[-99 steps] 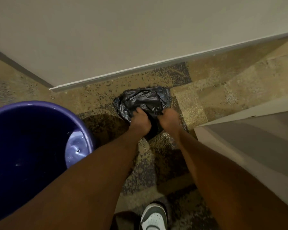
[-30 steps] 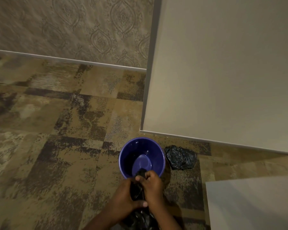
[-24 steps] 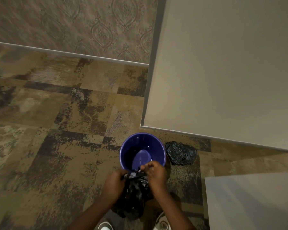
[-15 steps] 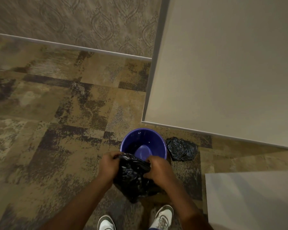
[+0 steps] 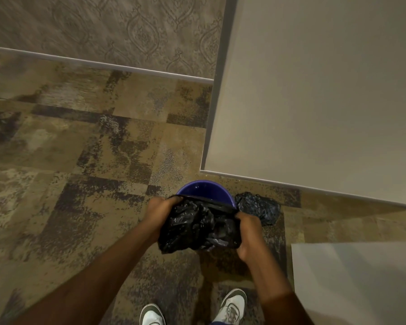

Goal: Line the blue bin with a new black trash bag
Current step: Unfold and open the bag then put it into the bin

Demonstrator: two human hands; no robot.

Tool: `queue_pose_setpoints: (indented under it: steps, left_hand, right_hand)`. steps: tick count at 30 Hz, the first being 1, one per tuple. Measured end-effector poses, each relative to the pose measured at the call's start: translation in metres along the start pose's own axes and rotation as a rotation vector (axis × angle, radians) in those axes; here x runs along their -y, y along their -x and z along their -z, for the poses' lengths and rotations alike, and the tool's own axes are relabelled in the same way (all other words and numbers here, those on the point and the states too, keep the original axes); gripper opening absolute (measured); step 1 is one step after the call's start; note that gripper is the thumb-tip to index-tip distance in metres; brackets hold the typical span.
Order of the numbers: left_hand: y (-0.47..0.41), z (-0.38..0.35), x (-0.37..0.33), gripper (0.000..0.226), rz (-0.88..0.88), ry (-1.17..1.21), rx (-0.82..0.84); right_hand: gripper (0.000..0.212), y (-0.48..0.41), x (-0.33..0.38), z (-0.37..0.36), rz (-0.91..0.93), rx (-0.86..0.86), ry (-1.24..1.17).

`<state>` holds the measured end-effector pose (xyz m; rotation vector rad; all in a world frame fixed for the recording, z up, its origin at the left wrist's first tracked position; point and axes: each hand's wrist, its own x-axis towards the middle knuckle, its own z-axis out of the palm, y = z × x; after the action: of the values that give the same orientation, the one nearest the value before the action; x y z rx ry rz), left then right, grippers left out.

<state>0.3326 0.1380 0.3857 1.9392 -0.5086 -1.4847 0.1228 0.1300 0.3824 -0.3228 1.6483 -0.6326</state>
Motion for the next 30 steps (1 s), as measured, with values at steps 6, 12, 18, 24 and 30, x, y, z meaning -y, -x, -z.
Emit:
queue_pose_setpoints:
  steps: [6,12,18,24,30]
  left_hand:
    - [-0.014,0.014,-0.009,0.031,0.120,0.280,0.174]
    - [-0.017,0.020,0.014,0.036,-0.098,0.575,0.029]
    - [0.018,0.000,0.098,0.121,-0.344,-0.014,0.121]
    - [0.017,-0.026,0.107,0.102,-0.462,-0.113,0.155]
    - [0.010,-0.032,0.086,0.026,-0.470,-0.231,-0.275]
  right_hand:
    - [0.023,0.006,0.017,0.000,0.091,-0.026,0.228]
    - [0.031,0.021,0.029,-0.007,-0.022,0.326,-0.213]
    - [0.033,0.029,0.028,-0.024,-0.115,0.557,-0.485]
    - [0.042,0.011,0.018,-0.038,-0.141,0.376,-0.545]
    - [0.077,-0.008,0.008,-0.033,0.115,0.202,-0.635]
